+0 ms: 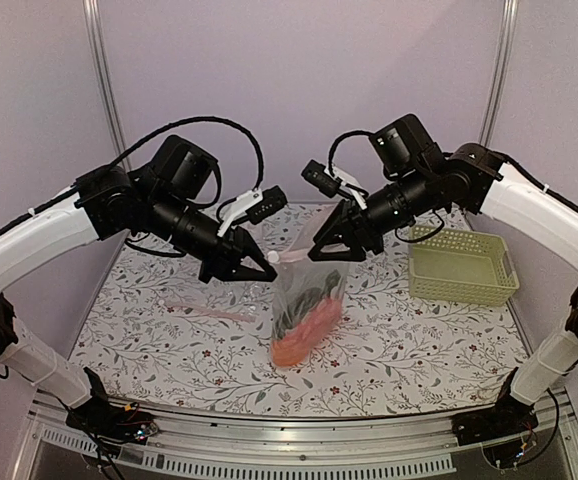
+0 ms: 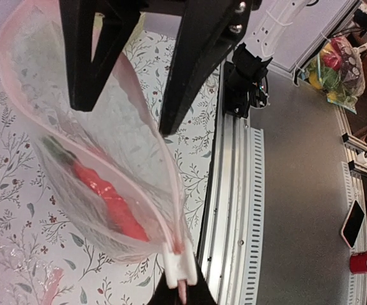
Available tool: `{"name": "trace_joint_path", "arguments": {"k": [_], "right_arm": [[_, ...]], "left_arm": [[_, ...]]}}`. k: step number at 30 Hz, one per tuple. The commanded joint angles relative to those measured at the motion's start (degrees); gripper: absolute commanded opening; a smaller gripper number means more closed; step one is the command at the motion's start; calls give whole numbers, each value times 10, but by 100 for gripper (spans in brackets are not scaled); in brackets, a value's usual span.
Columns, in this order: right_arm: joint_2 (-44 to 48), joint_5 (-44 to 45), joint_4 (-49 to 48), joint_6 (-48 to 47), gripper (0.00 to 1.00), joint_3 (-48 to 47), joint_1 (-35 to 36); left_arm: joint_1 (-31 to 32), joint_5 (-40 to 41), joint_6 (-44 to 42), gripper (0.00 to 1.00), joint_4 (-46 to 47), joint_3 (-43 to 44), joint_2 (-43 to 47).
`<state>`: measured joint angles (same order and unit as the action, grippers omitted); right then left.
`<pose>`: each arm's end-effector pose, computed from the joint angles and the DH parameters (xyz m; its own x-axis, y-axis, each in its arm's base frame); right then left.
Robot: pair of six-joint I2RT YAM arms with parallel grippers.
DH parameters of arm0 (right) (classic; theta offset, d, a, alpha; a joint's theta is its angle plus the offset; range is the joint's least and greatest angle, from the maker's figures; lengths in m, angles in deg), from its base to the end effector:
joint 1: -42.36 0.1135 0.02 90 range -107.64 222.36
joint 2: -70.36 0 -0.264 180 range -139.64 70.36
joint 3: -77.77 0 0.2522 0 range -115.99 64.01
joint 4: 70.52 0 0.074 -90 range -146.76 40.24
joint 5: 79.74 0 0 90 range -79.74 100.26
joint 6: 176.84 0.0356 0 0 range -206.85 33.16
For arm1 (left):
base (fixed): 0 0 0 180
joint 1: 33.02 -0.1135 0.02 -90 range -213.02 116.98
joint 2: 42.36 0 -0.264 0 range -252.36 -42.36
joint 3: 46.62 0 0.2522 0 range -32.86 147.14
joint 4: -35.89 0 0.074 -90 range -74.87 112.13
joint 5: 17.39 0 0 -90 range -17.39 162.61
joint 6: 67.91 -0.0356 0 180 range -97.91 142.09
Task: Place the food in the zip-top bag and seal the zipper
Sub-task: Adjust the zipper food storage bag at the center of the board.
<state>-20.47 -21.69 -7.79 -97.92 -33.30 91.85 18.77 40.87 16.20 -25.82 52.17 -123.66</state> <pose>0.2048 0.2687 0.3943 -0.2579 -0.5529 -0.7923 -0.9662 0.1511 0.2091 0.1680 -0.2436 0.3775 -0.3366 0.5687 -0.7505 0.9409 0.1724 -0.2914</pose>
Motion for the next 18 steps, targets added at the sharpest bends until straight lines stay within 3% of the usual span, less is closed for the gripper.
{"name": "trace_joint_path", "arguments": {"k": [1, 6, 10, 12, 15, 18], "right_arm": [[-6, -32, 23, -10, 44, -8, 5], [-12, -27, 24, -5, 40, 0, 6], [-7, -13, 31, -5, 59, 7, 7], [-1, -4, 31, -5, 62, 11, 10], [2, 16, 30, -7, 58, 14, 14], [2, 46, 24, -9, 48, 17, 17]], "left_arm": [[-6, -3, -4, 0, -5, 11, -5], [-8, 0, -7, 0, -5, 14, -5], [-12, 0, -7, 0, -5, 17, -6], [-14, 0, -7, 0, -5, 17, -6], [-15, -3, -7, 0, -6, 18, -7], [-16, -6, -7, 0, -6, 21, -7]]}}
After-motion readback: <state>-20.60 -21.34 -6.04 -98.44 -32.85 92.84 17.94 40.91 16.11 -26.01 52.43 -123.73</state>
